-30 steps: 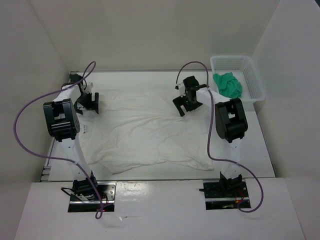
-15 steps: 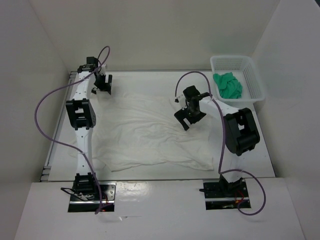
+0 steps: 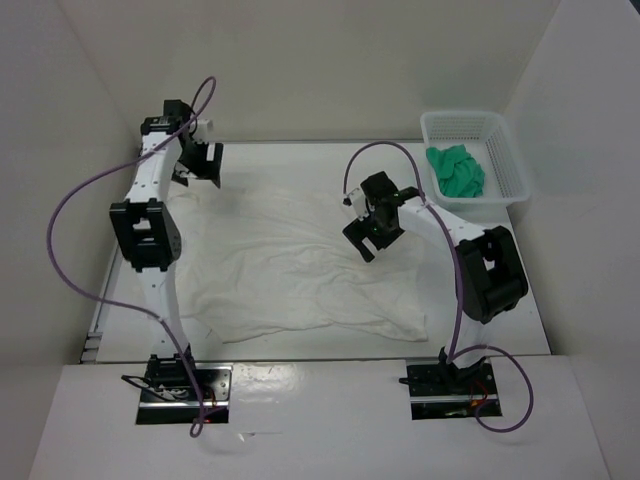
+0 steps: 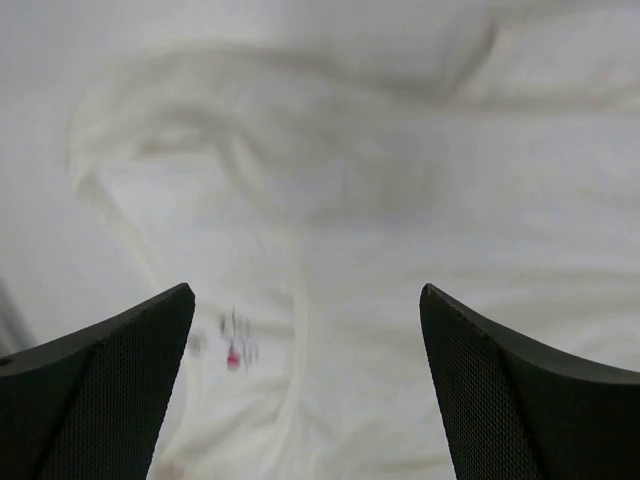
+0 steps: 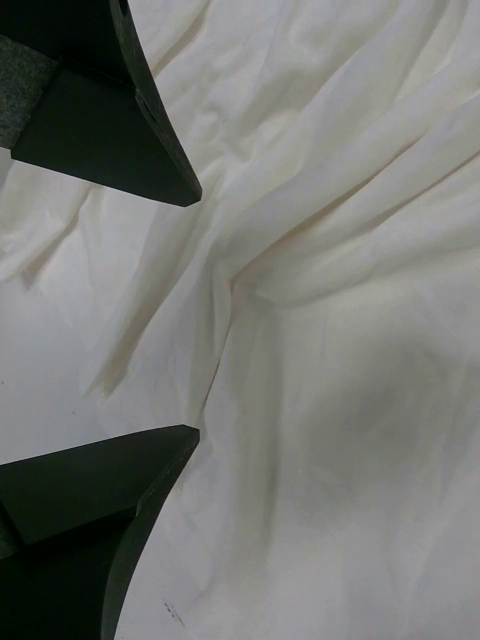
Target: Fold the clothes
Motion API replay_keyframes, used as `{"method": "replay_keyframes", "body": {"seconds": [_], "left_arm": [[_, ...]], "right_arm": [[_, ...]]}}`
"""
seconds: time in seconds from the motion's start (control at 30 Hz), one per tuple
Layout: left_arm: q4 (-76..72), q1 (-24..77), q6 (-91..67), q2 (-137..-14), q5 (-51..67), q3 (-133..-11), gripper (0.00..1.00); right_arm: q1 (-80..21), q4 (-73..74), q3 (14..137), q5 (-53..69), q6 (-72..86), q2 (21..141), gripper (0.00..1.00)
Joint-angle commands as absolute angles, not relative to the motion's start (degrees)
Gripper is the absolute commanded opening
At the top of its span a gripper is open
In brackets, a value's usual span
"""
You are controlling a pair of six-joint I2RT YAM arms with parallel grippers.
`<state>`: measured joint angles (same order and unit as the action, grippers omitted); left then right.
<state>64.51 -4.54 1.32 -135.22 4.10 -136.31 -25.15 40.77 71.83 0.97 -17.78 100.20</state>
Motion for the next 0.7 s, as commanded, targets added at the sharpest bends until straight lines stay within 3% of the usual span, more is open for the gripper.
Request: {"method": "replay_keyframes", "body": {"seconds": [0.0, 0.1, 0.23, 0.37, 0.5, 0.67], "left_arm": [[56.57, -4.75, 3.50, -115.02, -1.12, -113.98, 0.99], [48.20, -4.22, 4.57, -107.69, -6.32, -92.03, 0.99], [42.64, -6.06, 4.57, -102.57, -4.40, -79.22, 0.99], [38.77, -6.59, 4.57, -104.06, -4.39, -75.42, 0.99], [37.36, -6.59, 3.43, -106.87, -2.56, -74.19, 0.99], [36.30, -6.59, 2.90, -107.58, -2.55, -73.04, 0.99]], "right_arm": [[-25.57, 40.52, 71.72, 2.54, -16.79, 98.00, 0.99], [-25.58, 39.38, 71.72, 1.15, -16.79, 96.94, 0.99], [-25.58, 35.78, 75.30, -4.82, -16.26, 97.73, 0.99], [-22.69, 34.54, 82.16, -6.24, -14.42, 103.61, 0.99], [-18.20, 36.91, 90.42, 2.00, -12.13, 111.07, 0.99], [-16.96, 36.30, 93.77, 1.05, -12.13, 116.10, 0.99]]}}
